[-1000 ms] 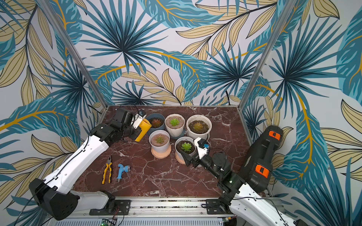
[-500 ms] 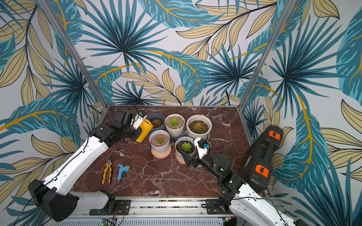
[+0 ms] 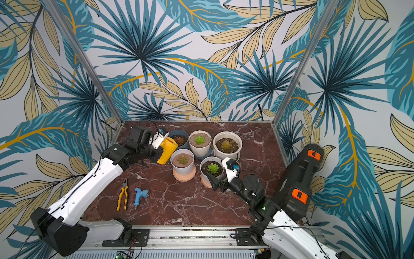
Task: Water the succulent around the soil edge
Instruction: Water the soil of the potted plant with water.
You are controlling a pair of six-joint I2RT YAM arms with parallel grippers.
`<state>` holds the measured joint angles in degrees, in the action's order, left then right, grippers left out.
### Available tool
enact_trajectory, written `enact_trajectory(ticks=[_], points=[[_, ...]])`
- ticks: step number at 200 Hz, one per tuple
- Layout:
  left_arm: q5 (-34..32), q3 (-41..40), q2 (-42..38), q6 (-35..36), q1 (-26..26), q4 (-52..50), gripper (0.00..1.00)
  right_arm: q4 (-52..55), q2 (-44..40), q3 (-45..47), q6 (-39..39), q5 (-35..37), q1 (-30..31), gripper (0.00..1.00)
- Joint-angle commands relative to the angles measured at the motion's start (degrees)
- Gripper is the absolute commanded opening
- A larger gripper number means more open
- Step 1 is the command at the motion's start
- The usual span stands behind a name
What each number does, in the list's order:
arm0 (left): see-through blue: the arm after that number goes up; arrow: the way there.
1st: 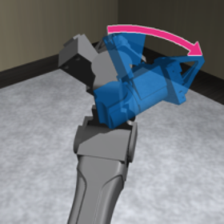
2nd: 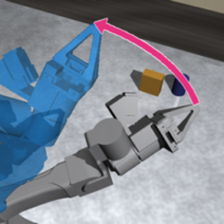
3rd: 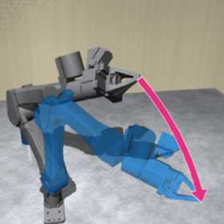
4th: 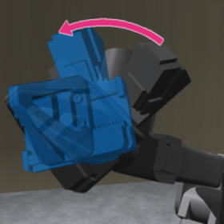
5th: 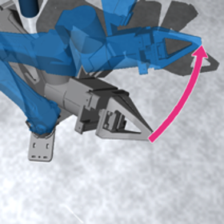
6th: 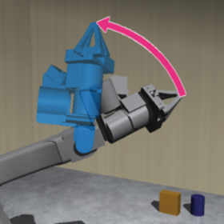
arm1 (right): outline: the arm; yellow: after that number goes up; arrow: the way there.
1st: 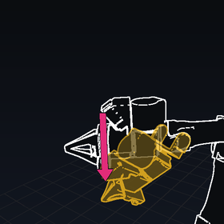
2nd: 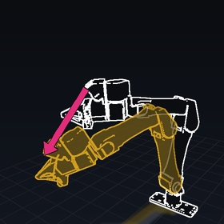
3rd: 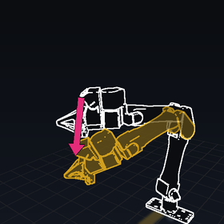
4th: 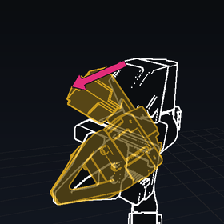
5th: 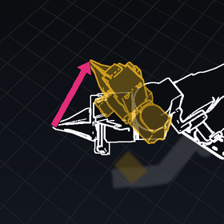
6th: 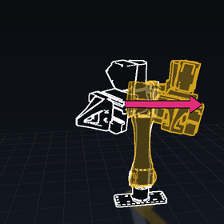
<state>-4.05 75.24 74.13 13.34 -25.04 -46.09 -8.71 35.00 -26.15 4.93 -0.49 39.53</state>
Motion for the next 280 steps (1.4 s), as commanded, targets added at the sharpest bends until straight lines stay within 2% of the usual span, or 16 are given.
enact_trajectory(ticks=[1, 56, 125, 201, 246, 280], points=[[-0.3, -0.7, -0.6, 0.0, -0.3, 2.1, 0.0, -0.5, 0.0, -0.7, -0.1, -0.3, 0.3, 1.0], [2.7, -0.3, 0.1, -0.7, -1.7, 8.3, 0.0, -0.5, 0.0, -0.6, -0.2, -0.2, 0.3, 1.0], [1.7, 2.6, 5.8, -1.1, -2.8, 8.0, 0.0, -0.4, 0.0, -0.7, -0.3, -0.1, 0.2, 1.0], [0.5, 6.1, 7.5, -0.9, -3.0, 8.7, 0.0, -0.5, 0.2, -0.7, -0.3, -0.1, 0.3, 0.99], [-1.7, 11.5, 11.5, 0.2, -3.1, 5.0, 0.0, -0.4, 0.2, -0.7, -0.2, -0.1, 0.2, 1.0], [-5.3, 11.8, 13.5, 1.4, -3.0, 5.4, 0.0, -0.4, 0.1, -0.7, -0.2, -0.1, 0.2, 0.99]])
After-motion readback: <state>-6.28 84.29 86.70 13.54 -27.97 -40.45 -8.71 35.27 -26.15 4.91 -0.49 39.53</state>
